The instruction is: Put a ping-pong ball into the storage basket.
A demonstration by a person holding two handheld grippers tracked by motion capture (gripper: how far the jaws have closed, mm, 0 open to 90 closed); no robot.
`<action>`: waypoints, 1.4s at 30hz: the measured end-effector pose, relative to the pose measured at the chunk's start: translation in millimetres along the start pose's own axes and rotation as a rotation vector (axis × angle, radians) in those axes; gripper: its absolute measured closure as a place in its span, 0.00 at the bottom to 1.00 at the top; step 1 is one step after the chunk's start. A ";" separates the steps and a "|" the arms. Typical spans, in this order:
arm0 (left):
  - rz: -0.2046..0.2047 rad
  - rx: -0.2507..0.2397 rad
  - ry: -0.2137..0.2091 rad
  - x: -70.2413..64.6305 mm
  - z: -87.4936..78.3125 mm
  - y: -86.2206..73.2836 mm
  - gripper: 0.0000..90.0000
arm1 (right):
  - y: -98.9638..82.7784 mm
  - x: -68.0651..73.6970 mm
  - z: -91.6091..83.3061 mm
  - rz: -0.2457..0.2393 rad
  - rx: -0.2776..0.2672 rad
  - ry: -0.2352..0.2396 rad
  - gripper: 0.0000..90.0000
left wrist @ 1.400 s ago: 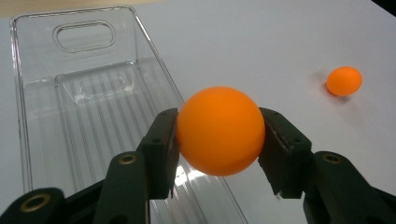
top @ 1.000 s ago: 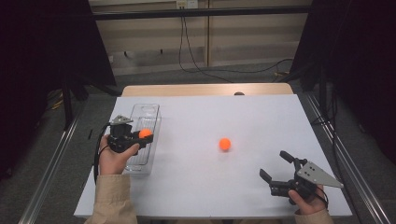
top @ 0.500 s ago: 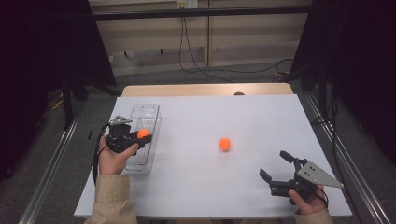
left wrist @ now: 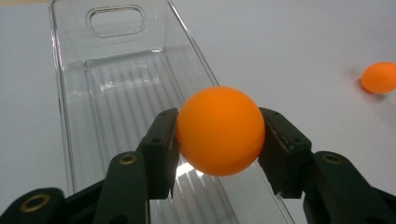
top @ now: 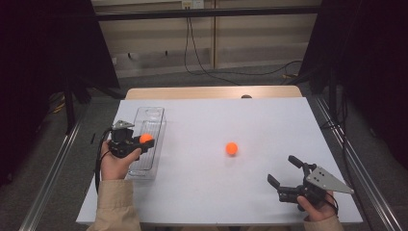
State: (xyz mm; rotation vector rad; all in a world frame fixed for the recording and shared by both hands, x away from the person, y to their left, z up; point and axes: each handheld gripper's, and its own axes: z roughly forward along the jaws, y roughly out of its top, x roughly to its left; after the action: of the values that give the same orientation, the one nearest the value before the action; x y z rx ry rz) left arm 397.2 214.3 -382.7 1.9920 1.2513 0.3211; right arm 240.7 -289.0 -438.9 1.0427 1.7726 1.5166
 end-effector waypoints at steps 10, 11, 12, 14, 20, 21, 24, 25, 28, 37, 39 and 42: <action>-0.006 0.001 0.001 1.5 0.9 -1.1 0.56 | 0.0 0.2 0.1 0.001 0.001 0.001 0.03; -0.010 -0.001 -0.004 1.4 1.0 -1.0 0.56 | -0.1 0.1 0.1 0.001 0.001 0.001 0.03; -0.009 -0.002 -0.002 0.9 0.9 -0.8 0.56 | -0.1 0.1 0.1 0.001 0.001 0.001 0.03; -0.007 -0.002 0.001 0.6 0.9 -0.7 0.56 | -0.1 0.0 0.1 -0.001 0.001 0.000 0.03; -0.007 -0.003 0.012 0.9 1.6 -1.2 0.56 | -0.1 0.2 0.1 0.000 0.002 0.001 0.03; -0.008 -0.001 0.012 1.3 1.7 -1.2 0.56 | -0.1 0.1 0.2 0.000 0.002 0.001 0.03; -0.006 0.003 0.020 2.3 2.9 -1.9 0.56 | -0.1 0.2 0.1 0.000 0.002 0.002 0.03; -0.006 0.004 0.025 2.7 3.5 -2.3 0.56 | -0.1 0.2 0.1 0.000 0.002 0.001 0.03; -0.006 0.009 0.030 3.8 5.7 -3.6 0.56 | -0.1 0.1 0.1 0.000 0.002 0.001 0.03; -0.005 0.012 0.051 6.6 8.6 -5.7 0.56 | -0.1 0.2 0.1 0.000 0.003 0.002 0.03; -0.003 0.013 0.055 6.7 8.9 -5.8 0.56 | -0.1 0.1 0.0 0.001 0.002 0.001 0.03; 0.001 0.012 0.063 6.8 9.0 -5.7 0.56 | -0.1 0.0 0.0 0.001 0.003 0.003 0.03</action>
State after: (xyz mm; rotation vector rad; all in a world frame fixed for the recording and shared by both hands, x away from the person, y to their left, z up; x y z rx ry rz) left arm 401.8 217.4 -394.0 2.0063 1.2939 0.3801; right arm 240.6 -289.0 -439.0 1.0433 1.7777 1.5167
